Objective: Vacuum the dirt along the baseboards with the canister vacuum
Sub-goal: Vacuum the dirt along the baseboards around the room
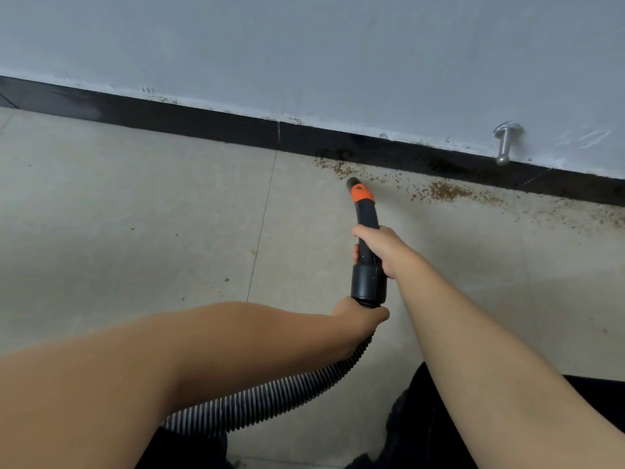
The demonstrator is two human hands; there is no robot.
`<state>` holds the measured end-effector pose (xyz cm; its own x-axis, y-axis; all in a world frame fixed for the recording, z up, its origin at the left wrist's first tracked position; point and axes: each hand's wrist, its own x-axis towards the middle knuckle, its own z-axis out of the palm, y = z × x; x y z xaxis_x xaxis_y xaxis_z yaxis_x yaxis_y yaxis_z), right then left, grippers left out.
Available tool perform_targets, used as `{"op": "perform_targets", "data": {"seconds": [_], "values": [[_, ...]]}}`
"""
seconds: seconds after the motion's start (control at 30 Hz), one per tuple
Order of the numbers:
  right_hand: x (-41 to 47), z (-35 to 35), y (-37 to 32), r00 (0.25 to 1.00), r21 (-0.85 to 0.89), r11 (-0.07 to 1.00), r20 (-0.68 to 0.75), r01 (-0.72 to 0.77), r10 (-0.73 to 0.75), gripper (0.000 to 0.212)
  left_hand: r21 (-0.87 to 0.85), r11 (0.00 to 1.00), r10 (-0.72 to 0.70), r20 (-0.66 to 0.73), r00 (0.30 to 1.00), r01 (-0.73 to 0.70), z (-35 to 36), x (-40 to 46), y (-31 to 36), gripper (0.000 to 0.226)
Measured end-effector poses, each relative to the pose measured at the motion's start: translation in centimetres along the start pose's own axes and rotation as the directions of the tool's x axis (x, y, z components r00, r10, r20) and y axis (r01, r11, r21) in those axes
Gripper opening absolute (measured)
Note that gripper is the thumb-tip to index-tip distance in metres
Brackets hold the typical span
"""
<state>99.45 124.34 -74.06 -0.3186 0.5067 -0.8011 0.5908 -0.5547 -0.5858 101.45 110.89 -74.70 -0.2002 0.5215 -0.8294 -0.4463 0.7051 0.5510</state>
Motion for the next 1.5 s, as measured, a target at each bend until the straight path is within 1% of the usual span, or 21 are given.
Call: {"op": "perform_targets", "data": {"seconds": [0.1, 0.2, 0.3, 0.43, 0.5, 0.57, 0.67, 0.8, 0.87, 0.93, 1.0, 1.07, 1.17, 1.3, 1.37, 1.5], "values": [[0.1, 1.4, -0.6, 0.998, -0.043, 0.999, 0.060, 0.026, -0.023, 0.012, -0.026, 1.000, 0.009, -0.063, 0.998, -0.010, -0.7, 0.0, 0.0, 0.014], [0.6, 1.9, -1.2, 0.997, -0.014, 0.999, 0.064, 0.034, -0.033, 0.012, -0.015, 1.000, 0.022, -0.089, 0.996, -0.023, -1.5, 0.4, 0.5, 0.018], [1.0, 1.0, -1.0, 1.000, 0.061, 0.998, -0.002, 0.016, -0.016, 0.012, 0.041, 0.999, 0.016, -0.047, 0.999, -0.014, -1.9, 1.0, 1.0, 0.021], [1.4, -1.5, -0.1, 0.991, 0.168, 0.986, -0.131, 0.002, 0.020, 0.013, 0.129, 0.992, 0.002, 0.022, 1.000, -0.005, -0.9, 1.5, 1.5, 0.017], [1.7, -2.3, -0.2, 0.984, 0.205, 0.979, -0.176, 0.002, 0.035, 0.012, 0.153, 0.988, 0.009, 0.036, 0.999, -0.015, -0.6, 1.8, 2.1, 0.021], [1.9, -2.6, -0.6, 0.981, 0.212, 0.977, -0.189, 0.007, 0.034, 0.012, 0.153, 0.988, 0.017, 0.030, 0.999, -0.021, -0.5, 2.0, 2.6, 0.026], [2.0, -1.5, -1.2, 0.991, 0.181, 0.984, -0.131, 0.006, 0.018, 0.013, 0.107, 0.994, 0.013, -0.003, 1.000, -0.012, -0.8, 1.9, 2.5, 0.023], [1.9, 1.6, -1.7, 1.000, 0.031, 0.999, -0.011, 0.026, -0.025, 0.012, 0.013, 1.000, 0.005, -0.069, 0.998, -0.004, -1.8, 1.4, 1.5, 0.016], [1.8, 3.0, -2.1, 0.999, -0.013, 0.999, 0.032, 0.043, -0.042, 0.010, -0.028, 1.000, 0.009, -0.103, 0.995, -0.012, -2.4, 1.3, 1.2, 0.014], [1.8, 4.0, -2.3, 0.997, -0.036, 0.998, 0.061, 0.057, -0.054, 0.010, -0.048, 0.999, 0.015, -0.133, 0.991, -0.021, -3.0, 1.3, 1.1, 0.014], [1.9, 4.3, -2.4, 0.996, -0.032, 0.998, 0.066, 0.062, -0.060, 0.011, -0.032, 0.999, 0.024, -0.148, 0.989, -0.030, -3.4, 1.4, 1.2, 0.016], [2.0, 3.9, -2.4, 0.998, -0.002, 0.998, 0.041, 0.055, -0.055, 0.013, -0.004, 1.000, 0.030, -0.143, 0.989, -0.031, -3.4, 1.5, 1.4, 0.020], [2.2, 2.0, -2.3, 0.999, 0.059, 0.998, -0.021, 0.029, -0.028, 0.014, 0.046, 0.999, 0.027, -0.097, 0.995, -0.023, -2.6, 1.9, 1.8, 0.026], [2.6, -1.1, -1.9, 0.992, 0.166, 0.986, -0.123, 0.007, 0.014, 0.012, 0.128, 0.992, 0.014, -0.027, 1.000, -0.011, -1.3, 2.6, 2.9, 0.026], [2.9, -2.2, -1.9, 0.986, 0.186, 0.983, -0.165, 0.007, 0.025, 0.012, 0.151, 0.988, 0.019, 0.002, 1.000, -0.019, -1.0, 3.0, 3.6, 0.024], [3.7, -3.5, -2.5, 0.982, 0.223, 0.975, -0.182, 0.001, 0.041, 0.013, 0.157, 0.987, 0.035, 0.020, 0.999, -0.038, -0.4, 3.5, 4.6, 0.019]]}}
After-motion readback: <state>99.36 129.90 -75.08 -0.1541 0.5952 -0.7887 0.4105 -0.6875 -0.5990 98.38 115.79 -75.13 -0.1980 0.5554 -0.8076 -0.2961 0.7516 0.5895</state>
